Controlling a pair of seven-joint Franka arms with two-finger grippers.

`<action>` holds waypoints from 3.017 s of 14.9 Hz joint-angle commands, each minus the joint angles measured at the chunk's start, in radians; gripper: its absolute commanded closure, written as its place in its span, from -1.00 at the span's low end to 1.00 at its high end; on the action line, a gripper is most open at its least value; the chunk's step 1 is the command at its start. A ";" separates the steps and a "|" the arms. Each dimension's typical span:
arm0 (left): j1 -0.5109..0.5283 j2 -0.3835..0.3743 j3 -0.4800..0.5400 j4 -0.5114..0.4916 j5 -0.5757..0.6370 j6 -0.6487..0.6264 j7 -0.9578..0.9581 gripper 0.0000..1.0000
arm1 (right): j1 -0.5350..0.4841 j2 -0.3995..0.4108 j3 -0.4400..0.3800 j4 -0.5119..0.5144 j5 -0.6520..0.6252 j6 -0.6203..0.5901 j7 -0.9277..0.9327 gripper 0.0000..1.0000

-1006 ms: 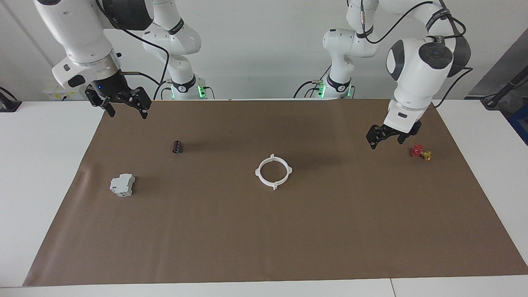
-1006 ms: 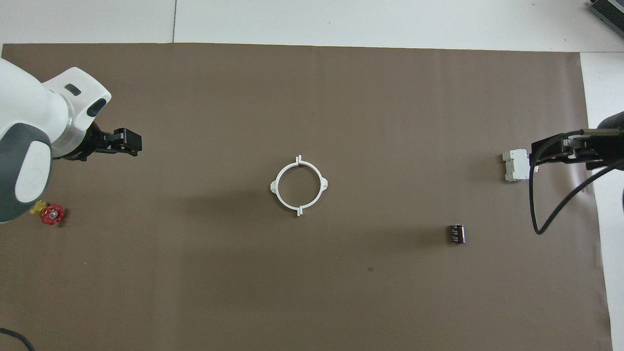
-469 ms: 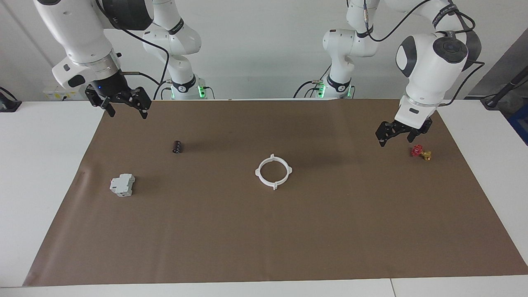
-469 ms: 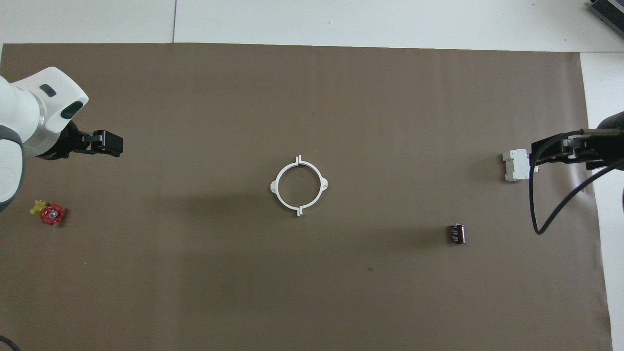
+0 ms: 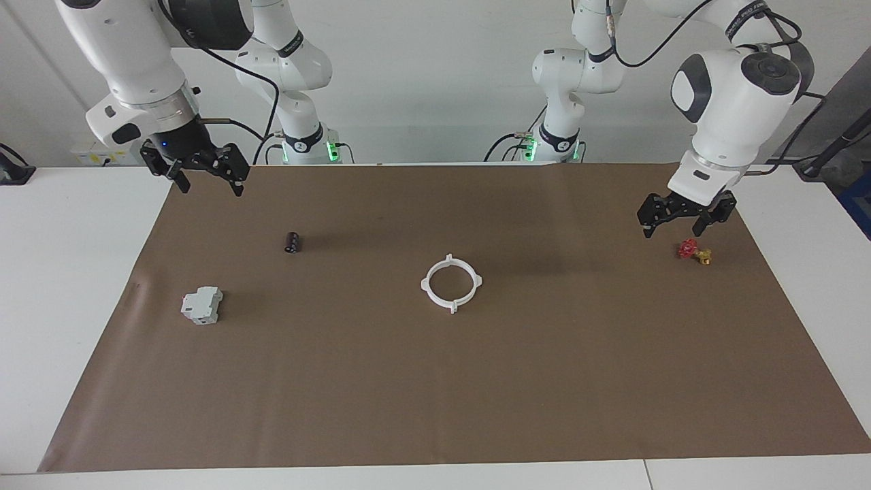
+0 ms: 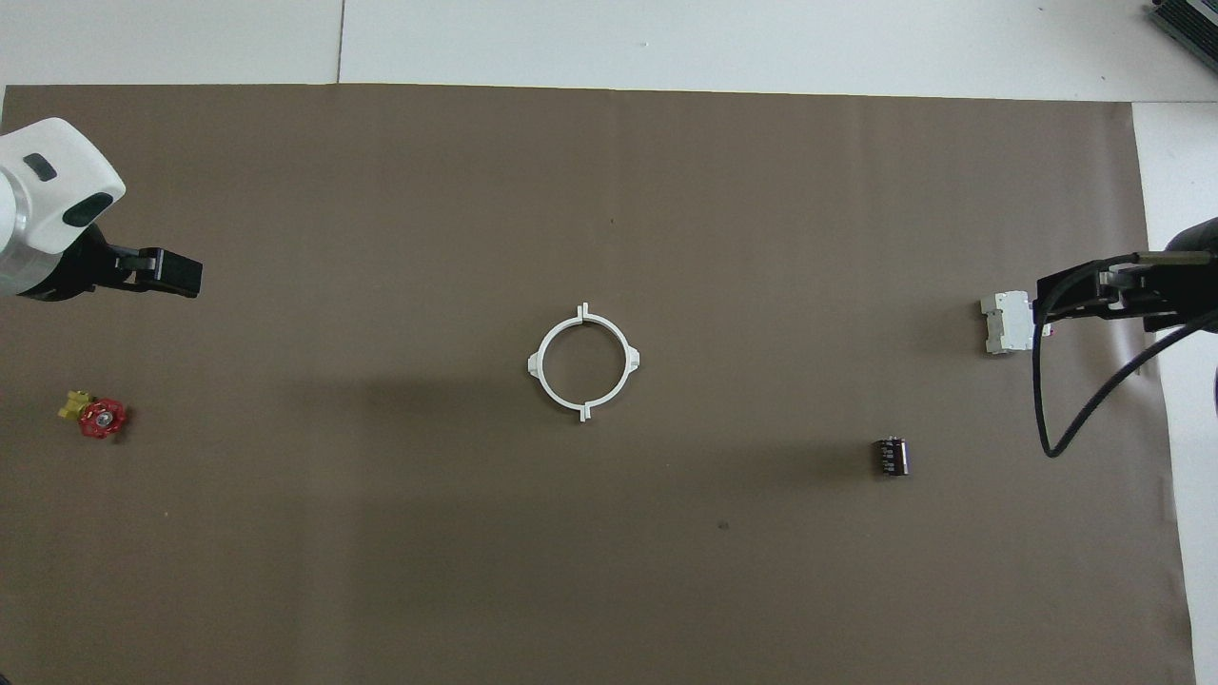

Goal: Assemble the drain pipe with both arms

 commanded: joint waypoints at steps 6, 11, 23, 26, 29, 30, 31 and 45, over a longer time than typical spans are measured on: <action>0.016 -0.065 -0.062 0.198 -0.017 -0.352 0.024 -1.00 | -0.009 0.003 0.003 0.010 0.002 -0.017 -0.017 -1.00; 0.025 -0.139 -0.065 0.066 -0.028 -0.234 0.067 -1.00 | -0.009 0.003 0.003 0.010 0.002 -0.017 -0.017 -1.00; 0.048 -0.018 -0.085 0.199 -0.106 -0.318 0.067 -1.00 | -0.009 0.003 0.003 0.010 0.002 -0.017 -0.017 -1.00; 0.042 -0.027 -0.087 0.184 -0.106 -0.317 0.067 -1.00 | -0.009 0.003 0.003 0.010 0.002 -0.017 -0.017 -1.00; 0.045 -0.027 -0.085 0.184 -0.106 -0.314 0.069 -1.00 | -0.009 0.003 0.003 0.010 0.002 -0.017 -0.017 -1.00; 0.045 -0.027 -0.085 0.184 -0.106 -0.314 0.069 -1.00 | -0.009 0.003 0.003 0.010 0.002 -0.017 -0.017 -1.00; 0.045 -0.027 -0.085 0.184 -0.106 -0.314 0.069 -1.00 | -0.009 0.003 0.003 0.010 0.002 -0.017 -0.017 -1.00; 0.039 -0.052 -0.085 0.100 -0.106 -0.123 0.061 -1.00 | -0.009 0.003 0.003 0.010 0.002 -0.017 -0.017 -1.00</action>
